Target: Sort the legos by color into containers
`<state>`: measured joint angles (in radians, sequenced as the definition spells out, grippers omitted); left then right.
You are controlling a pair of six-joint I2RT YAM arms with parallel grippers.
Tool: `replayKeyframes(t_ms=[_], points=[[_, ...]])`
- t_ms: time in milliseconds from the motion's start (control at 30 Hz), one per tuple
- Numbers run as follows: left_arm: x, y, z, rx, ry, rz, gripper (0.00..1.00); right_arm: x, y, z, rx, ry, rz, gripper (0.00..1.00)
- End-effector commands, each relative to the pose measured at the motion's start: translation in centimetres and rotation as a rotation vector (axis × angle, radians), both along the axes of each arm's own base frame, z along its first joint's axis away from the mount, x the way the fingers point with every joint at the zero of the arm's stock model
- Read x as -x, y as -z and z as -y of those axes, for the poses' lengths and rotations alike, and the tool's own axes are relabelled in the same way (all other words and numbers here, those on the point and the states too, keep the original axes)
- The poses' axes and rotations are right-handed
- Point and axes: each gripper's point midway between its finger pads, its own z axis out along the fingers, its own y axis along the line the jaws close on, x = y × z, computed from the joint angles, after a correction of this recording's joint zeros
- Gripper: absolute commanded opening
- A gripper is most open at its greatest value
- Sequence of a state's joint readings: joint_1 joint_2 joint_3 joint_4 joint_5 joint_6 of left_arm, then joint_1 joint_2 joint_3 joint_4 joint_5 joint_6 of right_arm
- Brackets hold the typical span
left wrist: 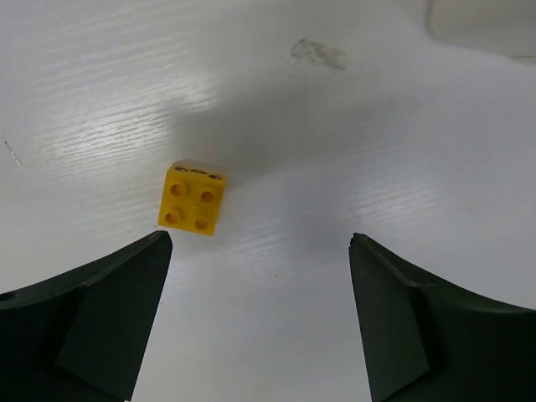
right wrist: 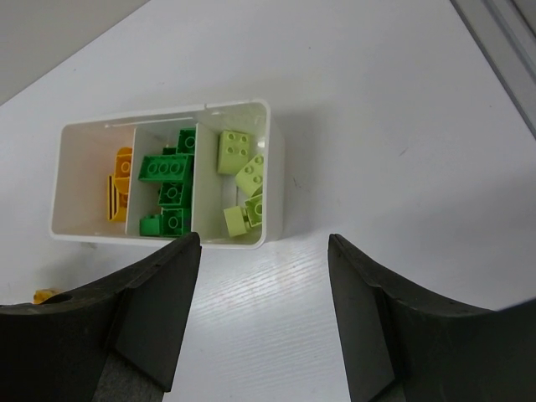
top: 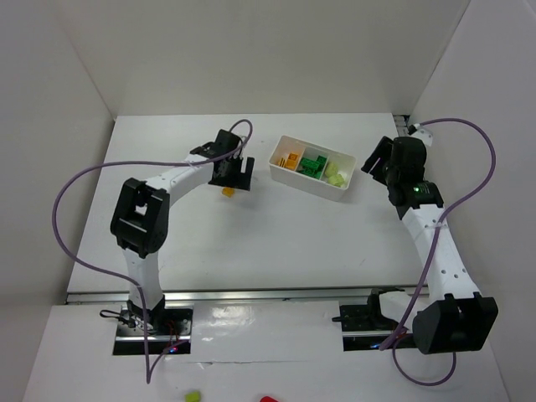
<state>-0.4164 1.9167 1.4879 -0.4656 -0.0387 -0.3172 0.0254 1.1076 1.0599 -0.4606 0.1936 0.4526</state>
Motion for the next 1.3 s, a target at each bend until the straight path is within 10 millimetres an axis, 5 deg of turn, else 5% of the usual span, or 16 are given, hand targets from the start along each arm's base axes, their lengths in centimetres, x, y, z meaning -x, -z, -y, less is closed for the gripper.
replayKeyframes(t_ms=[0,200,400,533,567,667,733,1000,1267], points=[[-1.2,1.0,-2.0,-0.076,-0.014,0.007,0.96,-1.0,-2.1,-0.1,-0.013,-0.001,0.077,0.7],[-1.8,4.3,-3.0,-0.145,-0.035,-0.052,0.93,-1.0,-2.1,-0.1,-0.013,-0.001,0.077,0.7],[-2.1,5.5,-2.9,-0.112,-0.064,-0.071,0.81,-1.1,-1.8,-0.2,-0.017,-0.009,0.068,0.7],[-2.4,5.9,-3.4,-0.124,-0.054,-0.071,0.62,-1.5,-1.4,-0.4,-0.021,-0.017,0.058,0.7],[-2.5,6.0,-3.4,-0.127,-0.053,-0.076,0.5,-1.6,-1.4,-0.4,-0.021,-0.017,0.058,0.7],[-3.2,3.6,-3.3,-0.121,-0.06,-0.043,0.3,-1.6,-1.8,-0.4,-0.021,-0.018,0.067,0.7],[-3.5,1.5,-2.8,-0.092,-0.049,-0.019,0.28,-1.6,-1.8,-0.4,-0.021,-0.018,0.067,0.7],[-4.5,-9.6,5.7,0.207,0.096,0.121,0.09,-2.2,-1.5,-0.6,-0.025,-0.026,0.066,0.7],[-7.6,-10.7,13.5,0.348,0.191,0.148,0.09,-1.9,-1.7,-0.4,-0.02,-0.016,0.067,0.7]])
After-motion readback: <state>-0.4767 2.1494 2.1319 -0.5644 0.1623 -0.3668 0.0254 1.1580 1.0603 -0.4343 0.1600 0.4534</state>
